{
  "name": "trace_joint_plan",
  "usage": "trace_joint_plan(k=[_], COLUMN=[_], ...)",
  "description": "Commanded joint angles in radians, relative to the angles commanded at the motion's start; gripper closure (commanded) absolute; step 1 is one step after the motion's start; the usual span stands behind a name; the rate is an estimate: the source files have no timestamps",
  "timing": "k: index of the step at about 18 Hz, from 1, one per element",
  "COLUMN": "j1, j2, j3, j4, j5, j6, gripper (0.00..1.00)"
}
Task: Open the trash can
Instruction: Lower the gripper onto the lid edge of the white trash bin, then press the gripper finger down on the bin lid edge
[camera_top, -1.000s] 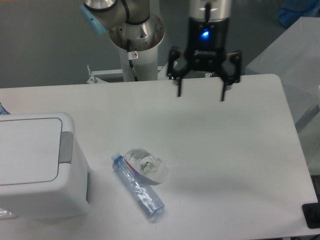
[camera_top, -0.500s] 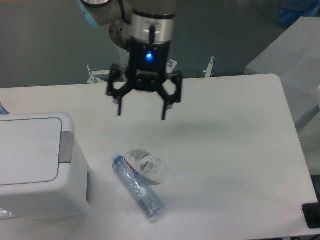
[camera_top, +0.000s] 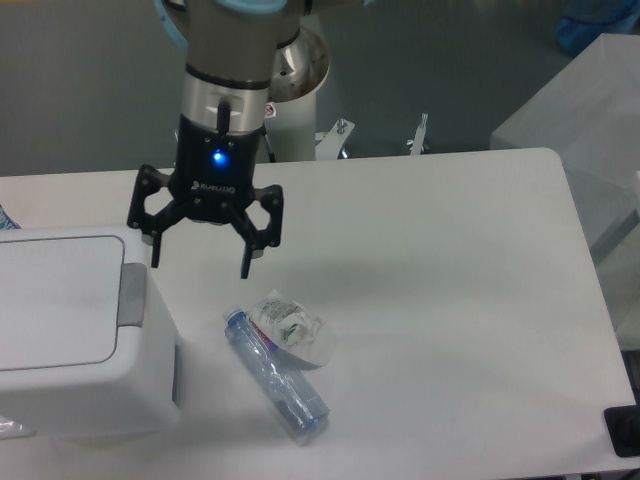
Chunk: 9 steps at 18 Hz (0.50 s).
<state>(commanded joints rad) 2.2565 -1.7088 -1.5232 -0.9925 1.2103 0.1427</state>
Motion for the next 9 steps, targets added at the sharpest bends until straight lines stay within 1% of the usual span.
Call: trace_joint_plan(k=[2,5,9], j1=[-0.002,-0.012,-0.017], j2=[-0.006,-0.023,-0.035], j3=[0.000,0.006,0.006], j4=[0.000,0.002,0.002], j5=[0.000,0.002,0.002], j6=[-0.002,-0.055,-0.063], gripper=[0.00,0.00,0.00])
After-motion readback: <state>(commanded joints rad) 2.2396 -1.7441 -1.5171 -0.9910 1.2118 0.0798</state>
